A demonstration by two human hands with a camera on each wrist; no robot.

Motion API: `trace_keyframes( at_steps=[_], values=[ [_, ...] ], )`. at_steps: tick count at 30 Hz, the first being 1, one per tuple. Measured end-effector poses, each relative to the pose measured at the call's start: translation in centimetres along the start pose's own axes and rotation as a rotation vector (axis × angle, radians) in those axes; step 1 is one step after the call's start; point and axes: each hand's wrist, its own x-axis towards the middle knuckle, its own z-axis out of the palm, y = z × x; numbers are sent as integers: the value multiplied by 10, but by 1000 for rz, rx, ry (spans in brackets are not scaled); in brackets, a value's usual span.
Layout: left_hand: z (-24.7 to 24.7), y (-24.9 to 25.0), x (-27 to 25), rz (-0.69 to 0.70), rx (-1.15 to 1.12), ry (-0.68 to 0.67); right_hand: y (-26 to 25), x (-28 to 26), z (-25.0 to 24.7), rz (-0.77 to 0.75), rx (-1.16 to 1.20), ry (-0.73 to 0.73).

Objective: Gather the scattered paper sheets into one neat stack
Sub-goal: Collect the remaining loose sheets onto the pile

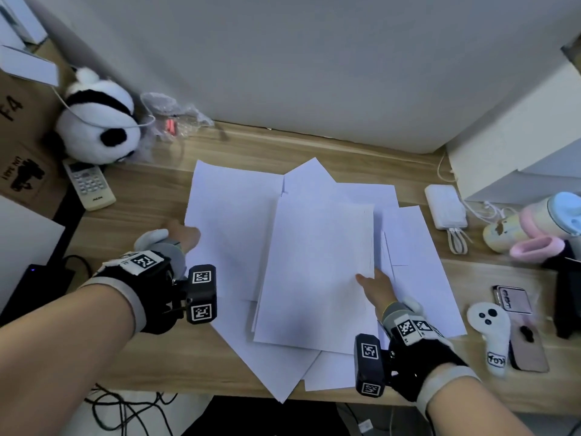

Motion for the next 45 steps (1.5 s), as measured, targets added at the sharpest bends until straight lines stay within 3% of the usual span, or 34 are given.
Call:
trace_keyframes(
  at_steps=[4, 8, 13, 17, 21, 27, 30, 34, 38, 42, 45],
  values=[
    [-13, 53, -49, 176, -42, -114, -3, -2, 0, 27, 9, -1],
    [-21, 104, -104, 513, -65, -295, -6, -7, 1, 32, 4, 3],
    [-29, 138, -156, 685, -393, -572, -9, -9, -4, 45, -22, -27],
    [-22, 134, -157, 652, -667, -621, -2, -11, -11, 86, 90, -75],
    [3, 109, -133, 520, -698, -564, 10, -17, -22, 89, 244, -144],
    [56, 49, -97, 348, -428, -490, 14, -14, -33, 195, 547, -268],
    [75, 28, -90, 352, -212, -452, 18, -7, -33, 195, 526, -306],
    [95, 15, -92, 346, -117, -454, 12, -13, -24, 133, 435, -372],
    [100, 16, -88, 315, -123, -464, 14, -15, -14, 71, 173, -246],
    [94, 5, -60, 247, -193, -202, 10, -19, -18, 11, 149, -39],
    [84, -5, -45, 149, -107, -116, 13, -17, -32, 15, 155, 75]
  ],
)
